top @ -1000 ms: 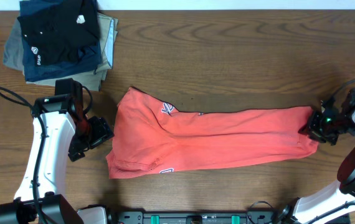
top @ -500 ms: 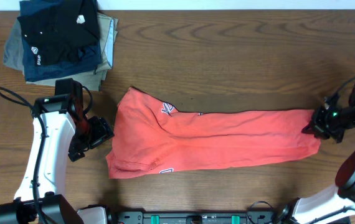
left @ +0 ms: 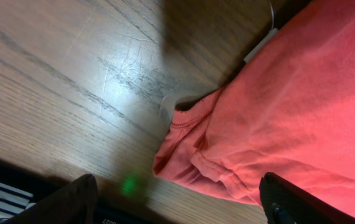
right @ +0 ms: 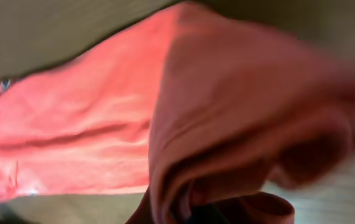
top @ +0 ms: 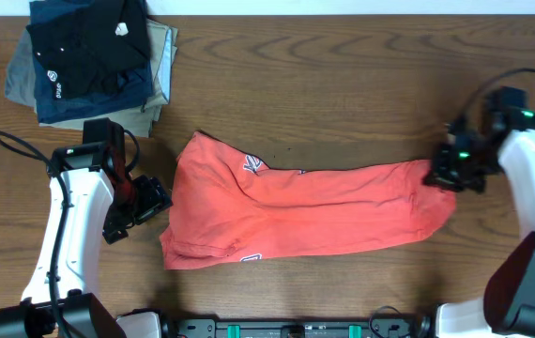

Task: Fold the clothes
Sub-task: 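Fold the right end leftward over the strip with the right gripper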

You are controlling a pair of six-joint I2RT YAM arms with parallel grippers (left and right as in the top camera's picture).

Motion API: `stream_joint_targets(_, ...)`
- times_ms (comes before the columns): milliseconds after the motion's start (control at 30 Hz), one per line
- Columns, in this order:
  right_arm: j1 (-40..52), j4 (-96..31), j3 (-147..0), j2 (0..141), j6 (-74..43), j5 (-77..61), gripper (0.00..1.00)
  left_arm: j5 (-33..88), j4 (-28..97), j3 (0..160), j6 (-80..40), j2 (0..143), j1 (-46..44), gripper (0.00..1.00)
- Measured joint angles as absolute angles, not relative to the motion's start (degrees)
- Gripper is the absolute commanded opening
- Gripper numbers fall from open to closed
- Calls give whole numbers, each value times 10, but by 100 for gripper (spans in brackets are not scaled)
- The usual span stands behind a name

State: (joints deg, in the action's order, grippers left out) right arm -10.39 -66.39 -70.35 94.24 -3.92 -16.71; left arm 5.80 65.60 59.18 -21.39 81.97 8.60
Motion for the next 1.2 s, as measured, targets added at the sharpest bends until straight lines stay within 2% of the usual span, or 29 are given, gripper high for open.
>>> stream_joint_targets(200, -10, -656, -703, 942, -51, -169, 1, 58, 658, 592, -214, 820, 86, 84)
stream_joint_targets(333, 37, -656, -703, 942, -57, -168, 7, 58, 658, 592, -214, 820, 86, 84)
stream_joint_targets(467, 85, -650, -699, 942, -59, -169, 8, 58, 658, 592, -214, 820, 86, 84)
stream_joint_targets(567, 111, -643, -691, 942, -65, -169, 9, 58, 659, 592, -214, 820, 86, 88)
stream_joint_targets(900, 175, -595, -669, 943, -124, -169, 9, 58, 660, 592, -214, 820, 86, 88)
stream_joint_targets(1000, 194, -584, -668, 943, -143, -168, 19, 58, 660, 592, -214, 820, 86, 89)
stream_joint_targets(1033, 200, -580, -668, 942, -149, -168, 29, 58, 660, 592, -214, 820, 86, 89)
stream_joint_targets(1200, 228, -571, -668, 943, -170, -172, 61, 58, 660, 592, -214, 820, 86, 89)
